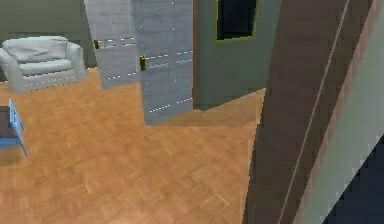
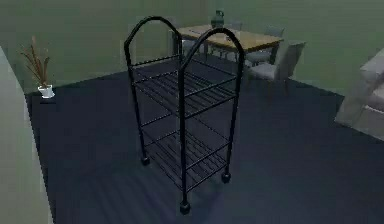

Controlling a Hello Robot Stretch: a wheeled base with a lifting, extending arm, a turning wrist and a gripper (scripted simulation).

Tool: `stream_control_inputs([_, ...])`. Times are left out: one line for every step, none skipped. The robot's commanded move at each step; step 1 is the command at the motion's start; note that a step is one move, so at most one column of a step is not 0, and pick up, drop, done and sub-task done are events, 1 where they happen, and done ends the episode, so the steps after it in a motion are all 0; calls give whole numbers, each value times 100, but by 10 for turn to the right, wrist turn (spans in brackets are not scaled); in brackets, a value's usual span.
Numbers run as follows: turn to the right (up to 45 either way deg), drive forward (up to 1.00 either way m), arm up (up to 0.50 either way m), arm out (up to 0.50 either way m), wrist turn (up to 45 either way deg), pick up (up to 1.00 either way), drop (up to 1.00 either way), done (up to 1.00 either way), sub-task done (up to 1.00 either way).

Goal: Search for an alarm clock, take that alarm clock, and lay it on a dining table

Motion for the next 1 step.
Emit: stream_control_inputs([-390, 0, 0, 0, 0, 0, 0, 0, 0])
